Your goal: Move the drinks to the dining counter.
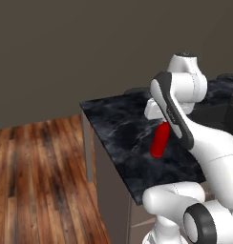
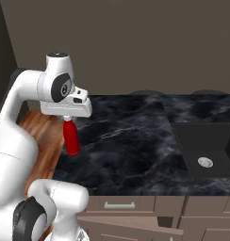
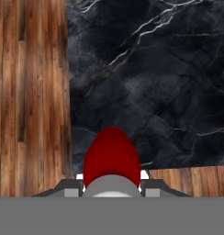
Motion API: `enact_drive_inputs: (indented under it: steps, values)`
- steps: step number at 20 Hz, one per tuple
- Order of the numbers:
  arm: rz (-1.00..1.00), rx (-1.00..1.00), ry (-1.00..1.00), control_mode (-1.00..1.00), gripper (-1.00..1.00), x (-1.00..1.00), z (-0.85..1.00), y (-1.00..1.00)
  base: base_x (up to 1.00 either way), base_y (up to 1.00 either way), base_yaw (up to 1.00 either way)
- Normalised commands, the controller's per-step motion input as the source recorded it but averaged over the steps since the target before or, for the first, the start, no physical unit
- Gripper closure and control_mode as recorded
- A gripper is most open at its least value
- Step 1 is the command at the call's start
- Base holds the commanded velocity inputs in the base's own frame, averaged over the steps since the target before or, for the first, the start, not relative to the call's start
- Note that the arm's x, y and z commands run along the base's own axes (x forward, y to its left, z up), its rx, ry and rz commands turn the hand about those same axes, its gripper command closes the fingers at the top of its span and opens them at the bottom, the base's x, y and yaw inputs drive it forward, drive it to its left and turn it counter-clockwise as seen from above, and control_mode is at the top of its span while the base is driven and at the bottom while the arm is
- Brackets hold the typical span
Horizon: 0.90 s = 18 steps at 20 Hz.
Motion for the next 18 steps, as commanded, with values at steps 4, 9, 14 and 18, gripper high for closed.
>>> enact_drive_inputs:
  steps: [4,9,14,18]
  values:
    - [0.00,0.00,0.08,-1.00,1.00,0.62,0.00,0.00,0.00,0.00,0.00]
    - [0.00,-0.04,0.01,-1.00,1.00,0.62,-0.12,0.00,0.00,0.00,0.00]
    - [-0.03,-0.06,0.01,-1.00,1.00,0.59,-0.20,-0.08,0.00,0.00,0.00]
    - [-0.03,0.00,0.00,-1.00,1.00,0.39,-0.39,0.00,0.00,0.00,0.00]
